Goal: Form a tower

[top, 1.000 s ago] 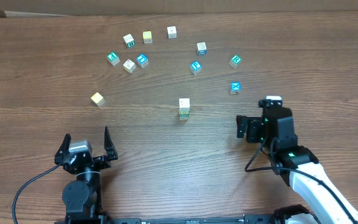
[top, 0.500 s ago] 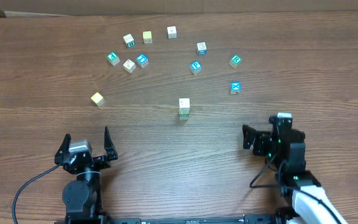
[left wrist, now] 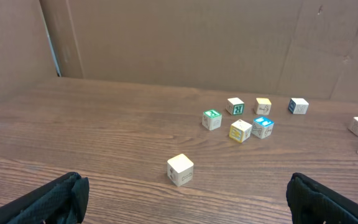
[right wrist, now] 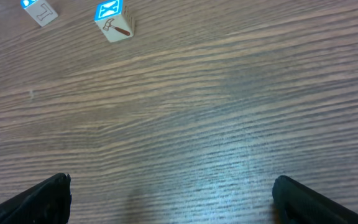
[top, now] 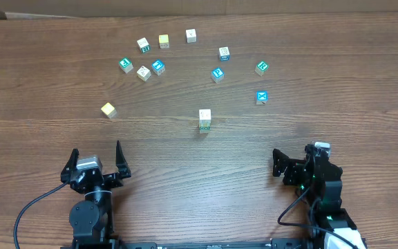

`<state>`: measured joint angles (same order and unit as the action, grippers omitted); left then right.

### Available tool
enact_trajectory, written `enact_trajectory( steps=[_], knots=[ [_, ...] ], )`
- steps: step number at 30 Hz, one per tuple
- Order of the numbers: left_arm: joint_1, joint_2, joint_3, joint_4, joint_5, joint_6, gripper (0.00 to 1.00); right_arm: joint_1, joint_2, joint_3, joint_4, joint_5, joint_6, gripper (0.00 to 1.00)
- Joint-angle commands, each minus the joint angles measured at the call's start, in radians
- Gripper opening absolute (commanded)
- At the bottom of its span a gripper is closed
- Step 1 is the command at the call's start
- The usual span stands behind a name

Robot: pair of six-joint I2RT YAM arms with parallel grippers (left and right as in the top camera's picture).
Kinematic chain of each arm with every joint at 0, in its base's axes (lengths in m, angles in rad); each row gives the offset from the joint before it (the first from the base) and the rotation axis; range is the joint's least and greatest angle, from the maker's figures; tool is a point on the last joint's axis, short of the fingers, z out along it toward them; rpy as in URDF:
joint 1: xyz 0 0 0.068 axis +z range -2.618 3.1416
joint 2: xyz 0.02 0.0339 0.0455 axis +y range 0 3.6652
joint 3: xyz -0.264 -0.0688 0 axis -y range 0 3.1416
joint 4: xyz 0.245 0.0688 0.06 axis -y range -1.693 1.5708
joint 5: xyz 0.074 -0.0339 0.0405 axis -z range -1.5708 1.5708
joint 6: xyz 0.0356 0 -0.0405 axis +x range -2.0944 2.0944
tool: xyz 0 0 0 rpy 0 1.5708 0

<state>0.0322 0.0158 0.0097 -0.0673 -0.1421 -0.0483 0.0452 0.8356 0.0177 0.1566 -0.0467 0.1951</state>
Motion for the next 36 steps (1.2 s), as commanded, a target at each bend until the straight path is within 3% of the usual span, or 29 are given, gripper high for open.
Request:
enact_trajectory(
  steps=[1, 8, 19, 29, 36],
  knots=[
    [-0.006, -0.011, -0.003, 0.000, 0.004, 0.019, 1.00, -0.008, -0.098, -0.010, -0.054, 0.021, 0.010, 1.00],
    [-0.006, -0.011, -0.004, 0.000, 0.004, 0.019, 1.00, -0.008, -0.299, -0.010, -0.240, 0.045, 0.010, 1.00],
    [-0.006, -0.011, -0.003, 0.000, 0.004, 0.019, 1.00, -0.006, -0.565, -0.010, -0.242, 0.044, 0.004, 1.00],
    [-0.006, -0.011, -0.003, 0.000, 0.004, 0.019, 1.00, -0.005, -0.705, -0.010, -0.238, -0.035, -0.204, 1.00],
    [-0.006, -0.011, -0.004, 0.000, 0.004, 0.019, 1.00, 0.034, -0.794, -0.010, -0.238, -0.034, -0.225, 1.00]
  ],
)
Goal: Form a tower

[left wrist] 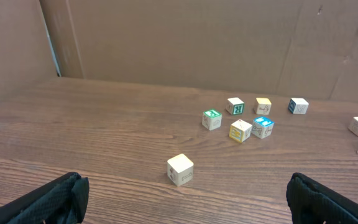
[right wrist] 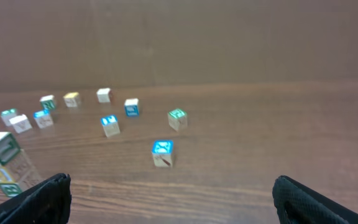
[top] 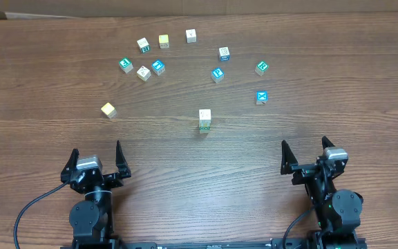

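A two-block stack (top: 204, 120) stands mid-table; it also shows at the left edge of the right wrist view as the stack. Small lettered cubes lie scattered beyond it, among them a blue-topped cube (top: 261, 97) (right wrist: 163, 153) and a plain pale cube (top: 108, 110) (left wrist: 180, 169). My left gripper (top: 95, 161) (left wrist: 182, 198) rests open at the near left edge, nothing between its fingers. My right gripper (top: 308, 153) (right wrist: 169, 198) rests open at the near right, likewise empty.
A cluster of cubes (top: 147, 59) lies at the far left and more cubes (top: 221, 62) at the far right. A brown cardboard wall (left wrist: 197, 43) backs the table. Bare wood (top: 199, 180) separates the two arm bases.
My right arm has drawn back and levelled out: its camera looked down at the table with the blue cube near the top, and now faces out across the cubes. The left arm is unchanged.
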`<state>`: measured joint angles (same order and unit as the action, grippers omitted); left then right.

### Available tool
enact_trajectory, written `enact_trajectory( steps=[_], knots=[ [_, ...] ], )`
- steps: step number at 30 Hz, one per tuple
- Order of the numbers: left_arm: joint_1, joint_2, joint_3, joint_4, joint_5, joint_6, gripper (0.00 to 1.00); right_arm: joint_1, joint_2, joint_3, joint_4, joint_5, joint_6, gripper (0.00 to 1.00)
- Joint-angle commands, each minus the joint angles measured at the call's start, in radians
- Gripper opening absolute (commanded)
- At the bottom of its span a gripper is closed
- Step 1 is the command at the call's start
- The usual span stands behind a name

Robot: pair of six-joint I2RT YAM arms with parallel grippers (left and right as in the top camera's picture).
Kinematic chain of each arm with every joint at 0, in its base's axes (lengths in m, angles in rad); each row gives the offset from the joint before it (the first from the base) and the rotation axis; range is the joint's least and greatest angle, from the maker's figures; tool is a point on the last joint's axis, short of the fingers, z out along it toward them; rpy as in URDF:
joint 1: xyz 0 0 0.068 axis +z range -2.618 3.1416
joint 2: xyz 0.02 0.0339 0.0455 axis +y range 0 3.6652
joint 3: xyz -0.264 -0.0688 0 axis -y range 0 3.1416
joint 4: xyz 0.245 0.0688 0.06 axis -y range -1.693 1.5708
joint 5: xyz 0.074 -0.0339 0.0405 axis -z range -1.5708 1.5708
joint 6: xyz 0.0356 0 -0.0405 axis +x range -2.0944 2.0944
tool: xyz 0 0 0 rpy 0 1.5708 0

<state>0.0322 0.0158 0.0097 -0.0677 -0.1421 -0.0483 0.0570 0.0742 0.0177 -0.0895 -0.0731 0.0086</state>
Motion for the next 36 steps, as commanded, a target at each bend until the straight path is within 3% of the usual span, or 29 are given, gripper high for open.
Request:
enact_trajectory(
  steps=[1, 36],
  knots=[
    [-0.006, -0.011, -0.003, 0.000, 0.004, 0.019, 1.00, 0.033, -0.042, -0.010, 0.008, -0.006, -0.046, 1.00],
    [-0.006, -0.011, -0.003, 0.000, 0.004, 0.019, 0.99, 0.050, -0.072, -0.010, 0.009, 0.008, -0.055, 1.00]
  ],
)
